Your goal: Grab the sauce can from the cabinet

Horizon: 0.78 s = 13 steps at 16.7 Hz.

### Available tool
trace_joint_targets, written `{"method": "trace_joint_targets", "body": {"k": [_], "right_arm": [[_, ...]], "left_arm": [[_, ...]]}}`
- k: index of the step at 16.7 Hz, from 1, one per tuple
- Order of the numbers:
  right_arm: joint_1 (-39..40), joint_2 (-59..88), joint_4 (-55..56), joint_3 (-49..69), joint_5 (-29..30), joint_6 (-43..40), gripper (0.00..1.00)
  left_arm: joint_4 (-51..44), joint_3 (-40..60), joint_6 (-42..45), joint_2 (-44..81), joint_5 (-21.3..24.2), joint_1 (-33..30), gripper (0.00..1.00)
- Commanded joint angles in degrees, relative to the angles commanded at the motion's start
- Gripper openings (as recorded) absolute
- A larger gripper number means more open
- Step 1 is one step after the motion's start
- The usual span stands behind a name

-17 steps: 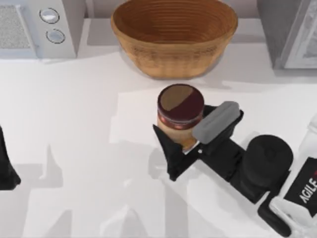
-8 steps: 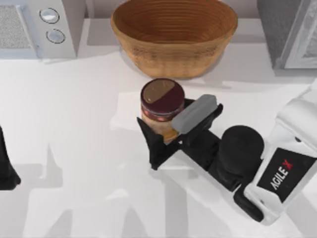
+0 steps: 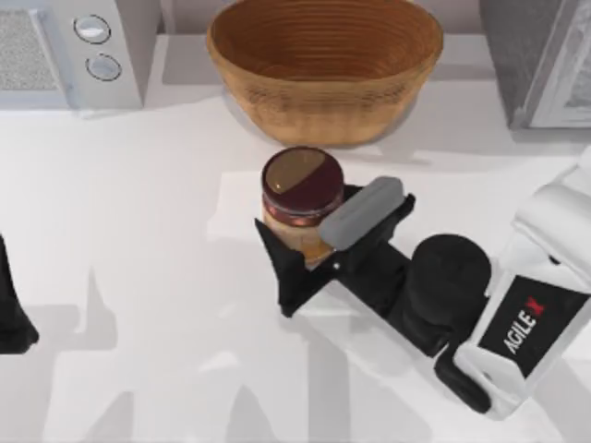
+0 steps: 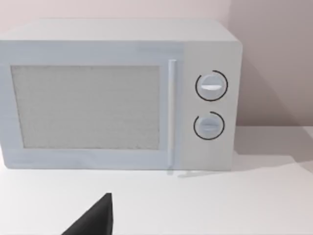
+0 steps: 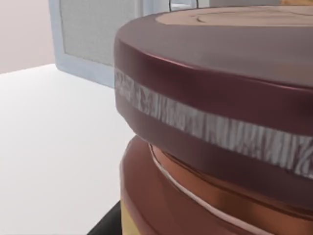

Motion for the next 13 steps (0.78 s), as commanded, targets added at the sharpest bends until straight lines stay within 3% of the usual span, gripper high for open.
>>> {"method": "trace_joint_targets", "body": {"k": [7, 13], "right_arm": [[0.0, 0.0, 0.0, 0.0, 0.0, 0.0, 0.98], [0.0, 0.0, 0.0, 0.0, 0.0, 0.0, 1.0]], "left_arm": [[0.0, 0.0, 0.0, 0.0, 0.0, 0.0, 1.0], [0.0, 0.0, 0.0, 0.0, 0.0, 0.0, 1.0]]}}
